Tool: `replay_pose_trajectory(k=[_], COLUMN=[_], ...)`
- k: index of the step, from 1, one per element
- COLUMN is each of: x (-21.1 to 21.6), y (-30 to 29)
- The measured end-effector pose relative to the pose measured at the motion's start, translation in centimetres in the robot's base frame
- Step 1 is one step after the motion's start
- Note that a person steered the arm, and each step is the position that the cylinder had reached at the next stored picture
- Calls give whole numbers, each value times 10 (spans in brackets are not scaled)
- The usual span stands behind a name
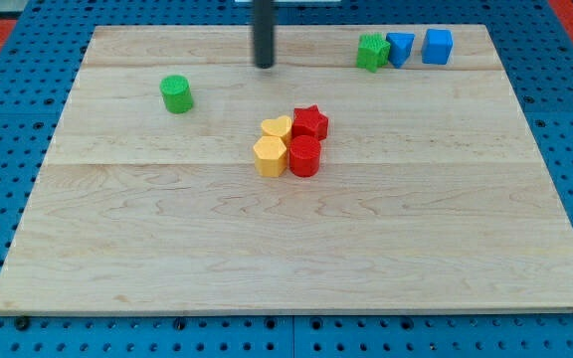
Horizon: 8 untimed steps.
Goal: Push the green circle towards the green star
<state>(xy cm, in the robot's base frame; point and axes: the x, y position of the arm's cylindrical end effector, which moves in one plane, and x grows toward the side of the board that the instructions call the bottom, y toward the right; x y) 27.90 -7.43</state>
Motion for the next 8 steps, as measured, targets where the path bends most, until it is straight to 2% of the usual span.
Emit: replay_pose_trajectory(k=[1, 2, 3, 4, 5, 6, 7, 8], x=[-2, 42, 73, 8, -36, -41, -2, 10], y=[-104, -161, -97, -40, 34, -55, -68, -8])
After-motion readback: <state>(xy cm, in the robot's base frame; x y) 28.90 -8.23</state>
